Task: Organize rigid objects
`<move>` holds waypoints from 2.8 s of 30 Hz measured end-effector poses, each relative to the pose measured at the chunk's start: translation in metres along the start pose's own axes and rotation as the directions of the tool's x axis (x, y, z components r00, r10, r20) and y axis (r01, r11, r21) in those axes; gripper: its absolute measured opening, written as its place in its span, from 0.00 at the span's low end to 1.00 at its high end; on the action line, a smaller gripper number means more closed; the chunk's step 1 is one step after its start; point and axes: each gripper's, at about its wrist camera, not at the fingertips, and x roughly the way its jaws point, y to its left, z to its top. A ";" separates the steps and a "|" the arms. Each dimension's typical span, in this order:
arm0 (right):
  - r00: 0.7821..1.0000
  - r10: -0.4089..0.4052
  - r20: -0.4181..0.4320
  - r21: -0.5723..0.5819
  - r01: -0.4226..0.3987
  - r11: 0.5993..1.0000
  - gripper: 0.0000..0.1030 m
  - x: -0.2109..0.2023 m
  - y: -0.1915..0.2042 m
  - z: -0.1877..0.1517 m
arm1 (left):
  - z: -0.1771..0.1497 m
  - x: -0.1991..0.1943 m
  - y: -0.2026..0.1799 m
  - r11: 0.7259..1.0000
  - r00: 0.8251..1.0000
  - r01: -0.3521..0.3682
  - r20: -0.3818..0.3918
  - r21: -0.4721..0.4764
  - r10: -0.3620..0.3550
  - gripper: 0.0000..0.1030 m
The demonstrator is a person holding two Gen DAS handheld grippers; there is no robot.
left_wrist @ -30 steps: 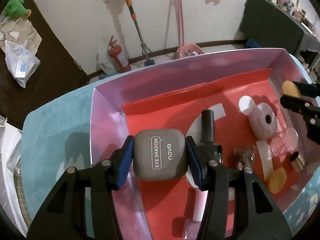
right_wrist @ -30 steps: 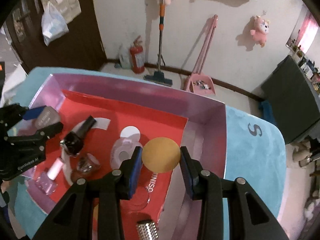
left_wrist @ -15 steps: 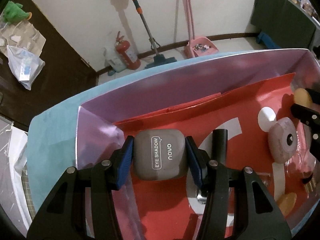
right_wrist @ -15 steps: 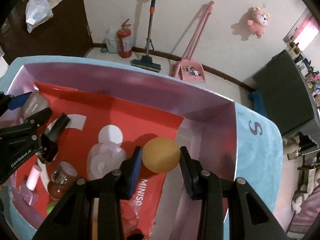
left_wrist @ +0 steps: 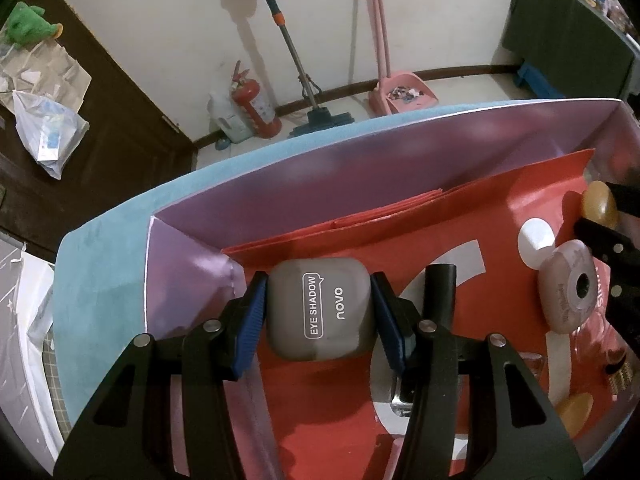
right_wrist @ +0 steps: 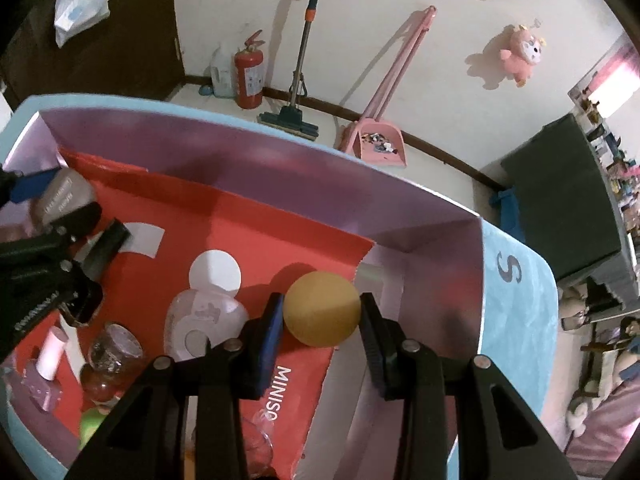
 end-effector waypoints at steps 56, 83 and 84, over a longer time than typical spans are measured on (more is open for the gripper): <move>0.860 0.043 0.508 0.106 -0.112 0.988 0.98 -0.166 -0.010 -0.116 | -0.126 -0.139 0.048 0.960 0.871 0.237 0.470 -0.151 -0.141 0.91; 0.806 0.036 0.591 0.158 -0.160 0.974 1.00 -0.073 0.023 -0.159 | -0.160 -0.070 0.007 0.965 0.859 0.212 0.500 -0.153 -0.109 0.91; 0.804 0.031 0.594 0.156 -0.153 0.976 1.00 -0.073 0.024 -0.159 | -0.159 -0.070 0.006 0.966 0.858 0.210 0.502 -0.151 -0.109 0.91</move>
